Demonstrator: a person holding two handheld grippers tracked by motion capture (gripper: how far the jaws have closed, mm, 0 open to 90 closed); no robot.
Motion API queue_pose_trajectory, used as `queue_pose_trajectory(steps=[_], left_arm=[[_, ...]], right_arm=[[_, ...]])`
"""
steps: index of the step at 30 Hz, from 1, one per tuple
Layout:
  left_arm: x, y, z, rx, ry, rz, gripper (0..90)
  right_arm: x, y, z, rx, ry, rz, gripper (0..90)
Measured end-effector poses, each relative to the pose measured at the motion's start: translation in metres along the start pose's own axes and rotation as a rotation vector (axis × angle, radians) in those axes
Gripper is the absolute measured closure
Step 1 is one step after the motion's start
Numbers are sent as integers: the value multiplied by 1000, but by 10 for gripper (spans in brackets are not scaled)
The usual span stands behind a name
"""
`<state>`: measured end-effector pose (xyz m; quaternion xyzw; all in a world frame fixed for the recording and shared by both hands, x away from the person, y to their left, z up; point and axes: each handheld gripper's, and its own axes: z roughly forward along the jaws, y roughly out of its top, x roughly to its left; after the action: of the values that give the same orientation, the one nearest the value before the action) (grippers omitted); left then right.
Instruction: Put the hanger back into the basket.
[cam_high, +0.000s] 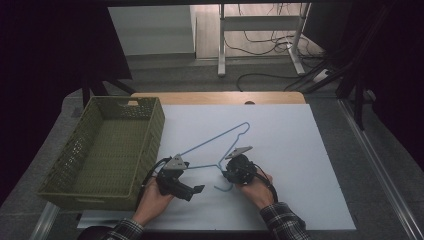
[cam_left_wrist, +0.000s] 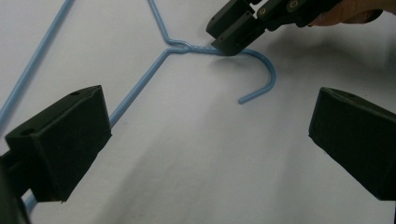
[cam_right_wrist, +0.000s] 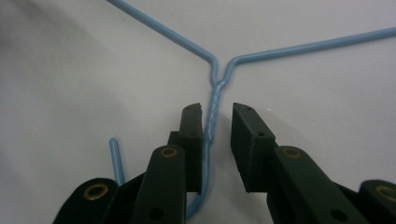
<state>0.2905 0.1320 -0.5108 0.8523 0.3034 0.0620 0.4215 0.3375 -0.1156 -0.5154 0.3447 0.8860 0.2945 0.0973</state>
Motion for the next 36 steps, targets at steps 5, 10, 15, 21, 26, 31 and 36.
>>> queue_pose_trajectory(steps=[5, 10, 15, 21, 26, 31, 36], left_arm=[[2, 0, -1, -6, -7, -24, 0], [4, 0, -1, -15, -7, -42, 0], [7, 2, -1, 8, 17, -68, 7], [10, 10, 3, 35, 26, -76, 1], [16, 21, 13, 73, 68, -64, 41], [20, 30, 29, 127, 134, 2, 168], [24, 30, 43, 171, 148, 26, 294]], right_arm=[[2, -1, 2, 10, -8, 2, 783], [2, -1, 2, 15, -5, 16, 847], [3, 4, -4, -3, -10, 19, 848], [4, 11, -16, -37, -8, 19, 848], [4, 12, -18, -38, -7, 17, 848], [4, 15, -22, -49, -3, 16, 849], [5, 16, -25, -57, -2, 16, 849]])
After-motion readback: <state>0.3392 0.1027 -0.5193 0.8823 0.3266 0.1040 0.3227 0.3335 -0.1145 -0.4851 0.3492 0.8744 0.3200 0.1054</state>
